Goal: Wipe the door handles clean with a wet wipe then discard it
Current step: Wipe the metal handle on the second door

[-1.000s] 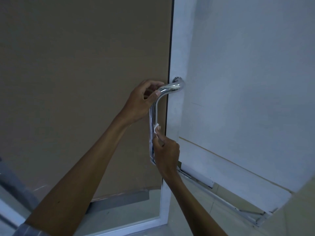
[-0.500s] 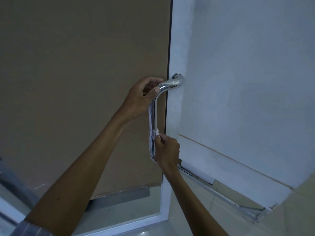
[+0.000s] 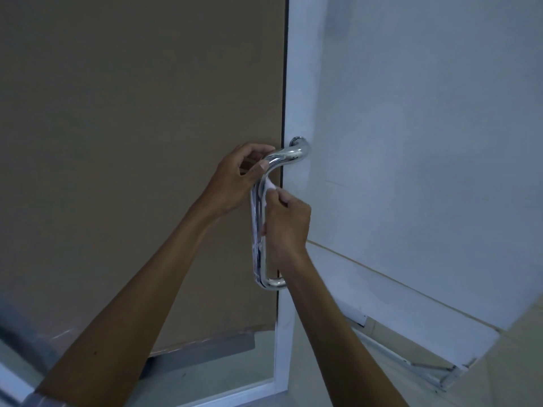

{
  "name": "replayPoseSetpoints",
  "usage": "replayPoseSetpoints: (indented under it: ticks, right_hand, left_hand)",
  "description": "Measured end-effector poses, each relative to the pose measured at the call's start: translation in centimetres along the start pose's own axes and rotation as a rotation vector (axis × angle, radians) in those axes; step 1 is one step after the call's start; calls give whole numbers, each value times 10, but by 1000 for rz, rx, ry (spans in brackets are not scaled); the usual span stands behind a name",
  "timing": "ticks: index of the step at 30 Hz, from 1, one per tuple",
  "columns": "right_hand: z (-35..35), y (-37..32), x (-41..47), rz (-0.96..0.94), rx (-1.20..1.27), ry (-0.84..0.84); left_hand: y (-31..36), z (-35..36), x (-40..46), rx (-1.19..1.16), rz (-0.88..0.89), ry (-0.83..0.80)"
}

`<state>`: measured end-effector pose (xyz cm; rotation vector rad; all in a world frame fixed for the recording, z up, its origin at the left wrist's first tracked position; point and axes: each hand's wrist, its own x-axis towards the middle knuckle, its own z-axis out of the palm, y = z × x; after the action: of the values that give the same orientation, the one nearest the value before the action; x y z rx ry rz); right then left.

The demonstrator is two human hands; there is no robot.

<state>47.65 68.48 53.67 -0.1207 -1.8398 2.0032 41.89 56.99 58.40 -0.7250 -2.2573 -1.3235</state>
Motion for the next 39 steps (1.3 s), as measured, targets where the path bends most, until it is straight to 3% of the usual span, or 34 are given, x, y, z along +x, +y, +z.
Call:
replayPoseSetpoints:
  ticks: [7, 17, 20, 27, 32, 35, 39]
  right_hand:
    - [-13, -40, 25, 453, 601, -33]
    - [-28, -45, 65, 601, 839, 52]
    - [-34, -48, 77, 549, 788, 103]
    - [-10, -30, 30, 279, 399, 75]
    - [18, 7, -9, -127, 186, 69]
    - [19, 36, -18, -166, 122, 104]
    - [15, 75, -28, -191, -174, 157]
  left_hand:
    - [-2, 1, 1, -2, -11, -2]
    - [-1, -1, 0, -15, -29, 6]
    - [1, 0, -1, -14, -42, 7]
    - [4, 1, -1, -49, -53, 51]
    - [3, 2, -2, -81, -76, 68]
    - [2, 3, -3, -88, -75, 82]
    - [1, 5, -3, -82, -75, 96]
